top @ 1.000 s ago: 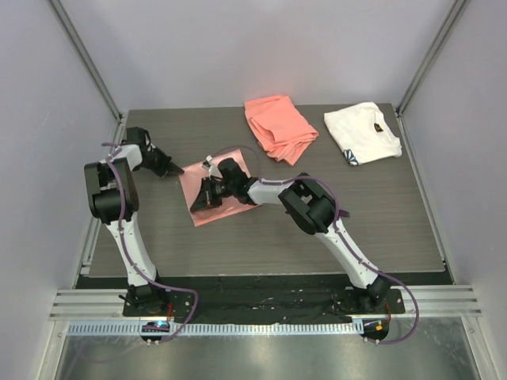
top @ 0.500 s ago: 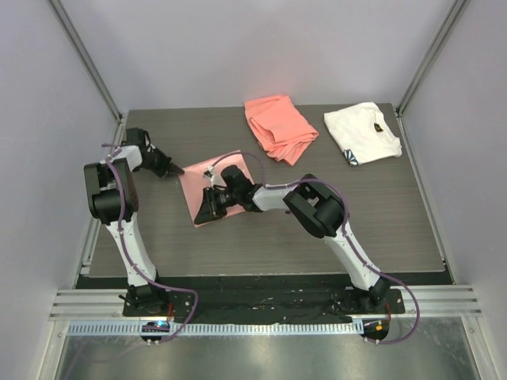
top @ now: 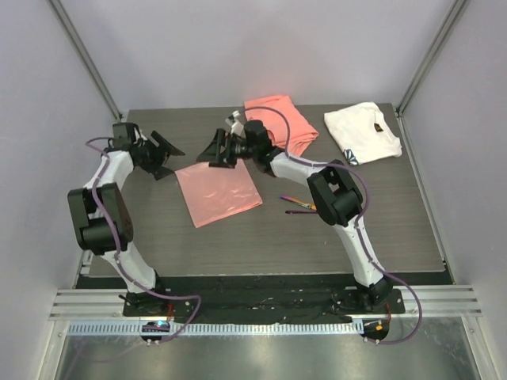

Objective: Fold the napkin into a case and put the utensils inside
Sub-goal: Smooth out the square-folded napkin at the center of the board.

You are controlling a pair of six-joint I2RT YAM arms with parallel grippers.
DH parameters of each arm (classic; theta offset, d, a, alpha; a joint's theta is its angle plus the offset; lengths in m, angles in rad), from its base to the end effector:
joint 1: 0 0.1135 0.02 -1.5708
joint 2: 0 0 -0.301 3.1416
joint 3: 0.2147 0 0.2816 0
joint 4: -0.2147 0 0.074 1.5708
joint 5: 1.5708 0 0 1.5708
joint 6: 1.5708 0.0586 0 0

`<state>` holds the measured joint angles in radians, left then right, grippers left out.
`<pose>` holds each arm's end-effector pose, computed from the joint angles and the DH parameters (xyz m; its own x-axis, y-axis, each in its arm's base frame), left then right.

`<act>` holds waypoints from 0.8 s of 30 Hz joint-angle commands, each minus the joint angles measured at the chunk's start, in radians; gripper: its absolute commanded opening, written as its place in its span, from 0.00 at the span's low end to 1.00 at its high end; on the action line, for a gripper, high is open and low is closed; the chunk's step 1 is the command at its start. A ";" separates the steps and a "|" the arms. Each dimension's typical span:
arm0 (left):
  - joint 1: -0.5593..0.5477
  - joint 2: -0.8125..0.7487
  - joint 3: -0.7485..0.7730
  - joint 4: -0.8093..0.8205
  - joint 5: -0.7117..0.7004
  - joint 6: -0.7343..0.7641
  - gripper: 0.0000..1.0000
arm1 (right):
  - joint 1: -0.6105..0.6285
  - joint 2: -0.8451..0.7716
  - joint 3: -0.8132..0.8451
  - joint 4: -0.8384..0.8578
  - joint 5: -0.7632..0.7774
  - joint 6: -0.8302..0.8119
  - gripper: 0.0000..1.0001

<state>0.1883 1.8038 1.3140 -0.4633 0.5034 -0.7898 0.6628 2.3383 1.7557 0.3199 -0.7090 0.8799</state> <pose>0.4307 0.0533 0.2277 -0.6422 -0.7557 -0.1284 -0.4910 0.5342 -0.6882 0.4543 0.4031 0.1981 -0.8723 0.0611 -0.4851 -0.4557 0.2579 0.8520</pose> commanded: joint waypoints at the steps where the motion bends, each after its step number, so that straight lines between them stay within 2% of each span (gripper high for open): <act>1: -0.007 -0.142 -0.192 0.152 0.081 -0.064 0.66 | -0.028 0.107 0.172 0.041 0.075 0.050 0.98; 4: -0.012 -0.195 -0.330 0.297 0.126 -0.135 0.40 | -0.032 0.208 0.297 0.051 0.092 0.092 0.98; 5: -0.016 -0.213 -0.367 0.345 0.142 -0.175 0.29 | -0.034 0.228 0.313 0.059 0.101 0.105 0.98; 6: -0.019 -0.219 -0.422 0.386 0.149 -0.186 0.23 | -0.032 0.258 0.349 0.071 0.117 0.116 0.98; 8: -0.048 -0.216 -0.456 0.459 0.150 -0.203 0.15 | -0.032 0.294 0.395 0.045 0.138 0.113 0.97; 10: -0.079 -0.205 -0.479 0.524 0.149 -0.216 0.14 | -0.034 0.345 0.470 0.005 0.138 0.113 0.96; 13: -0.137 -0.184 -0.505 0.561 0.126 -0.233 0.14 | -0.032 0.371 0.488 0.010 0.146 0.114 0.96; 16: -0.162 -0.182 -0.579 0.635 0.100 -0.264 0.27 | -0.035 0.384 0.481 0.004 0.157 0.093 0.96; 18: -0.162 -0.181 -0.643 0.710 0.089 -0.284 0.43 | -0.040 0.389 0.469 0.013 0.161 0.094 0.96; 21: -0.164 -0.150 -0.699 0.759 0.066 -0.304 0.59 | -0.048 0.397 0.458 0.005 0.175 0.097 0.96; 22: -0.162 -0.132 -0.711 0.779 0.064 -0.327 0.74 | -0.049 0.395 0.456 0.002 0.174 0.096 0.96; 23: -0.164 -0.127 -0.723 0.819 0.070 -0.342 0.81 | -0.049 0.391 0.453 0.005 0.175 0.097 0.96; 24: -0.164 -0.129 -0.766 0.901 0.067 -0.362 0.81 | -0.048 0.389 0.449 0.001 0.180 0.094 0.96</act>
<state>0.0231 1.6497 0.6197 0.2241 0.6113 -1.0943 0.6216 2.7361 2.1929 0.3111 -0.5591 0.9882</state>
